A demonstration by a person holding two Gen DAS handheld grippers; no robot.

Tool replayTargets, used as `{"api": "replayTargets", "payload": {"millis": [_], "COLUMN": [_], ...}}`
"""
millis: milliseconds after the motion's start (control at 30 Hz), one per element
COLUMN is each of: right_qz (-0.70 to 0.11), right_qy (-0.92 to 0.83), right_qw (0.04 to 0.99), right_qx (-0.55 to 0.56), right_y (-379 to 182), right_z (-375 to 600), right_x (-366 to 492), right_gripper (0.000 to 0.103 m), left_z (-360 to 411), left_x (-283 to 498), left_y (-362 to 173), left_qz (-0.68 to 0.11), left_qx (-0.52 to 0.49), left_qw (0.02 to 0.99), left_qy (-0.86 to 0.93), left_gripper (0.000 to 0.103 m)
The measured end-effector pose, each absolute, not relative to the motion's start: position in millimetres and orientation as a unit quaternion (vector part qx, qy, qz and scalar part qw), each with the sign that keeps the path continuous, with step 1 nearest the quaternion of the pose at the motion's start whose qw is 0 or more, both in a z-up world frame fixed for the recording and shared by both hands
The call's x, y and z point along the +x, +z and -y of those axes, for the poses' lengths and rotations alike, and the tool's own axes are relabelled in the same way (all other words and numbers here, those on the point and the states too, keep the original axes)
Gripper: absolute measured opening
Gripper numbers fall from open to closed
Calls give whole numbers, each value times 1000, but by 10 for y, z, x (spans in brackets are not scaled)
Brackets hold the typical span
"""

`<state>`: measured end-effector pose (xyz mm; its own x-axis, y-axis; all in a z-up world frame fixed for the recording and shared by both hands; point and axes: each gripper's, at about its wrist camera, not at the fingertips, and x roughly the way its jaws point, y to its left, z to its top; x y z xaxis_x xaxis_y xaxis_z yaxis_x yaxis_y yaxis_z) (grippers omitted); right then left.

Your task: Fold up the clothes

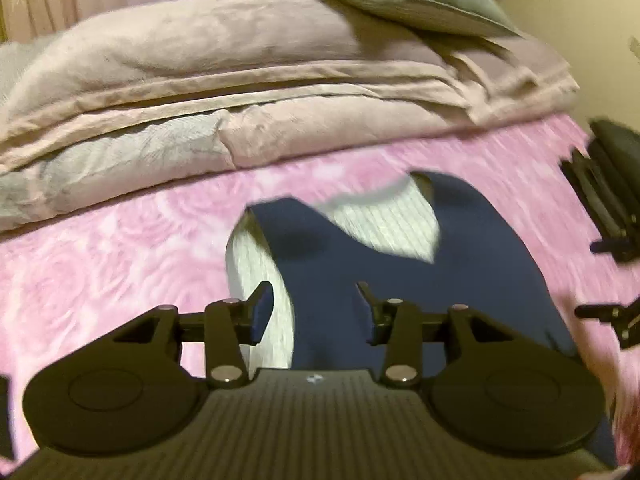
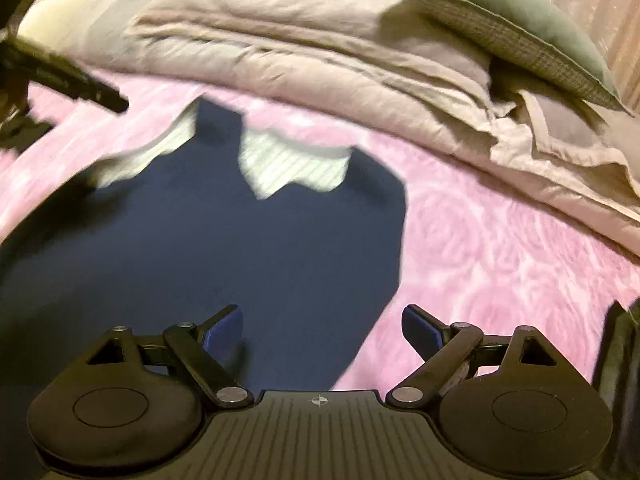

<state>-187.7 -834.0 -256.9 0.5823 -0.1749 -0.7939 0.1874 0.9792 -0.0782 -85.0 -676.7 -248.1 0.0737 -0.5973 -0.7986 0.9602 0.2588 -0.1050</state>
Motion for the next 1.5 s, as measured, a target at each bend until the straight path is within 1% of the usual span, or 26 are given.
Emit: {"api": "replayTargets", "payload": {"millis": [133,233,267,300,333,367,433,467,533,600,700,767,867,933,1000,1033,1233,1333,1500], "right_qz": [-437,-434,-433,-433,-435,-438,-439,-437,-429,-420,-423,-427,-432,-435,-442,-444,-457,-455,-482], "right_qy": [-116,-126,-130,-135,-141,-147,-157,-155,-144,-132,-123,-121,-121,-122,-127,-130,-151,-167,-156], "right_qw": [890,888,887,886,882,878,872,873,880,888,888,888,887,886,882,879,849,835,814], "right_qx": [57,82,91,101,112,122,146,151,144,136,132,125,111,104,106,116,217,261,285], "right_y": [-2733,-2882,-2936,-2989,-3043,-3097,-3138,-3119,-3042,-2980,-3013,-3059,-3095,-3109,-3106,-3099,-3072,-3006,-2882], "right_z": [8644,8818,8872,8922,8963,9004,9045,9031,8973,8916,8860,8815,8735,8679,8614,8585,8459,8377,8217], "right_x": [-1498,-1302,-1249,-1201,-1163,-1124,-1074,-1058,-1011,-942,-780,-691,-698,-738,-857,-951,-1588,-2020,-2893], "right_gripper": [90,90,90,90,90,90,90,90,90,90,90,90,90,90,90,90,89,89,89], "left_z": [7248,7475,7540,7560,7561,7532,7450,7401,7296,7256,7296,7303,7243,7154,7023,6926,6380,5996,5260], "left_x": [-550,-410,-364,-332,-304,-251,-125,-46,161,438,750,814,733,691,660,633,296,-48,-771], "left_y": [-2903,-3241,-3354,-3398,-3415,-3363,-3205,-3055,-2767,-2630,-2836,-3009,-3120,-3142,-3122,-3093,-2913,-2815,-2672], "left_qz": [-416,-447,-459,-465,-468,-469,-472,-460,-437,-432,-446,-464,-477,-483,-487,-488,-507,-510,-515], "left_qx": [230,234,232,223,211,197,169,162,155,152,173,171,166,158,153,152,150,168,216], "left_qw": [688,666,656,648,642,638,634,638,651,664,676,672,665,668,672,673,666,657,630], "left_qy": [-549,-550,-553,-561,-570,-577,-590,-596,-601,-592,-561,-550,-550,-543,-537,-534,-526,-529,-540], "left_gripper": [41,41,37,25,8,0,0,0,0,0,0,0,1,10,27,30,31,32,32]}}
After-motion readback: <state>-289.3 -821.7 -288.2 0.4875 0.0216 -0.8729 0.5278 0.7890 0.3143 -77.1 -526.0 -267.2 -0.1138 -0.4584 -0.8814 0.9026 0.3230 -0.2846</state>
